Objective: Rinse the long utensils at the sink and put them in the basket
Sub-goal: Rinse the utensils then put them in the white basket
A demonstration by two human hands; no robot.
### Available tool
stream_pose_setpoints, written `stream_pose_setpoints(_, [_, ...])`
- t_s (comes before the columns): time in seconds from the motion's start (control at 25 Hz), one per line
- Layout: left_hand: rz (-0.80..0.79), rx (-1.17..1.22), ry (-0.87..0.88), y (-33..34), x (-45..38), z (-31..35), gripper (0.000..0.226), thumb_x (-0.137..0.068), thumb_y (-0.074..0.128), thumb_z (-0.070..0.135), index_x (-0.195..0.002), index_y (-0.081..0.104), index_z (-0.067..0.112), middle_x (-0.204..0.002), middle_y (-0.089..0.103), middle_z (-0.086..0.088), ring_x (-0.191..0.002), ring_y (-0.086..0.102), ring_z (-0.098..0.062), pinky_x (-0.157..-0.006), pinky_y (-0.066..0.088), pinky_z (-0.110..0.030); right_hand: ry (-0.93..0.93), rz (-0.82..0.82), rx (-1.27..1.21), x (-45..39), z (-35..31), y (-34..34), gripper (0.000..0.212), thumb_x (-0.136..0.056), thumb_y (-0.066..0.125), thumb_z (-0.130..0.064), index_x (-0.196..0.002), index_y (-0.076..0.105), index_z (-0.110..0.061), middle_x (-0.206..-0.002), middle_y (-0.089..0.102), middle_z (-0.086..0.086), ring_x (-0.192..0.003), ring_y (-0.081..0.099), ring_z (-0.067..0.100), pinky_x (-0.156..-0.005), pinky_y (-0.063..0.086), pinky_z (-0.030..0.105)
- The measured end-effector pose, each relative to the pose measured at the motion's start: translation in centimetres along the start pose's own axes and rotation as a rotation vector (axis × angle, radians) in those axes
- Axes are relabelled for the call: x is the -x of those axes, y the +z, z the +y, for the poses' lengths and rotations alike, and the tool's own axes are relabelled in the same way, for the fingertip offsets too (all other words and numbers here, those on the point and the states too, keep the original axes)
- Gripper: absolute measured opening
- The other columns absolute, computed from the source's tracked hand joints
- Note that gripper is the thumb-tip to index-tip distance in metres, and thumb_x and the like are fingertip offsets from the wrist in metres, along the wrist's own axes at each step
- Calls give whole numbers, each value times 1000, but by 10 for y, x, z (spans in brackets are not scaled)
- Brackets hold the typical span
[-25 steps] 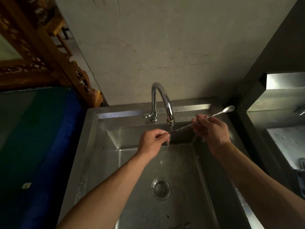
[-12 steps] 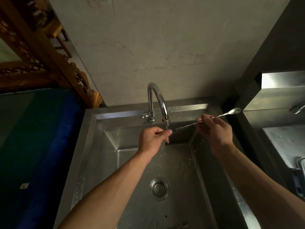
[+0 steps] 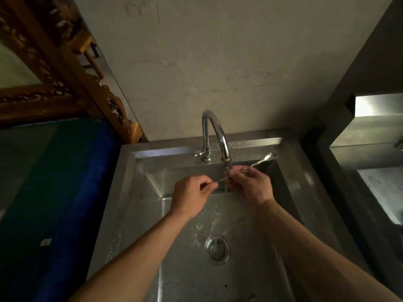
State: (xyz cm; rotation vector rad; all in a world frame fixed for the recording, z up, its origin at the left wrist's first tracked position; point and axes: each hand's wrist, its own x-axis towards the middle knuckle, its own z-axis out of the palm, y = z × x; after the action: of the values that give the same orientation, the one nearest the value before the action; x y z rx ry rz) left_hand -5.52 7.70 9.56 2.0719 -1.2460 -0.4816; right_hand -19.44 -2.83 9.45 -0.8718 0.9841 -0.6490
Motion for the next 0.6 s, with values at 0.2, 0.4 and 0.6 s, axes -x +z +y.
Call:
stream_pose_setpoints(0.2, [20, -108, 29, -24, 17, -28, 16, -87, 66, 35, -77, 70, 24, -58, 62, 9, -56, 56, -8, -61, 49, -31, 82, -63, 0, 4, 18, 23, 9, -84, 73, -10, -90, 71, -5, -80, 77, 10, -72, 74, 19, -66, 60, 28])
stream_pose_setpoints(0.4, [9, -95, -83, -51, 36, -55, 14, -88, 65, 33, -81, 75, 25, -73, 70, 10, -78, 63, -15, -76, 52, -37, 22, 14, -50, -4, 8, 15, 16, -93, 62, -17, -96, 70, -3, -85, 76, 13, -77, 74, 23, -73, 61, 35])
stream_pose_setpoints(0.6, [-29, -49, -120, -57, 48, -62, 14, -89, 65, 31, -83, 75, 22, -75, 71, 10, -82, 64, -16, -81, 53, -39, -15, -51, -45, 2, 10, 20, 5, -88, 65, -4, -89, 67, -8, -79, 72, 5, -77, 71, 17, -73, 60, 31])
